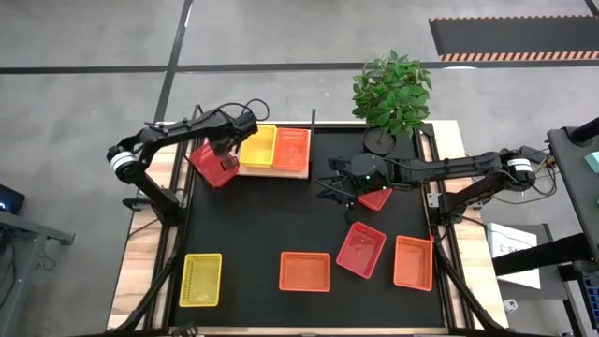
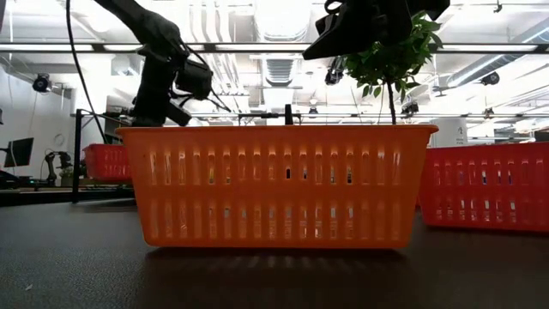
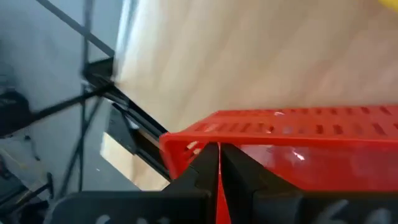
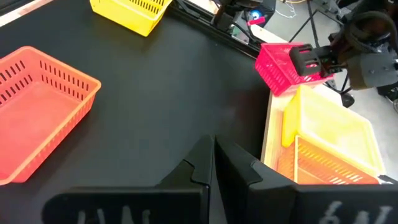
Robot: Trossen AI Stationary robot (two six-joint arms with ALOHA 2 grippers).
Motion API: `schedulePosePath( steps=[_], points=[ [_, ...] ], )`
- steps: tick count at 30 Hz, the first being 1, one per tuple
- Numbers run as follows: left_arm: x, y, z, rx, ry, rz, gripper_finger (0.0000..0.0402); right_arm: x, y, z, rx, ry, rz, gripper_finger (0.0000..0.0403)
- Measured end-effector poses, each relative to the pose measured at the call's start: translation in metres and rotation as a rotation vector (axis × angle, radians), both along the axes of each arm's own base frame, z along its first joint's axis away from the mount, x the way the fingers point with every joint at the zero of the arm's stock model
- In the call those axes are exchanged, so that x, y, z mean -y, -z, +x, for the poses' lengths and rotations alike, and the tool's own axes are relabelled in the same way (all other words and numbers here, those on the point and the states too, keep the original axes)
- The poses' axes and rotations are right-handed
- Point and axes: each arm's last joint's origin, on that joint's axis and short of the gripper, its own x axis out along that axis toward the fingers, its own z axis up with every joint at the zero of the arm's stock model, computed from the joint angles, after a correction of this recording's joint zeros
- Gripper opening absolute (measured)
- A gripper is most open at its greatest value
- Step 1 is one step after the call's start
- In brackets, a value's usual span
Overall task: Stack baskets on shelf by color
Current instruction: Put the top left red bin on the shelf
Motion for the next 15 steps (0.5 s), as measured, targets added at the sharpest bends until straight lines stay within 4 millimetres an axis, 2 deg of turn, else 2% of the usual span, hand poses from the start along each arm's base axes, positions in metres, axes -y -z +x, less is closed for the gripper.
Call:
schedulePosePath(
  steps=[10,15],
  points=[
    [-0.016,-0.004,0.011,0.017,0.123,0.15,0.0,0.0,0.0,0.0,0.0,0.0,0.0,0.0009],
    [-0.014,-0.021,0.009,-0.049,0.113,0.231,0.0,0.0,0.0,0.0,0.0,0.001,0.001,0.0009]
  ],
)
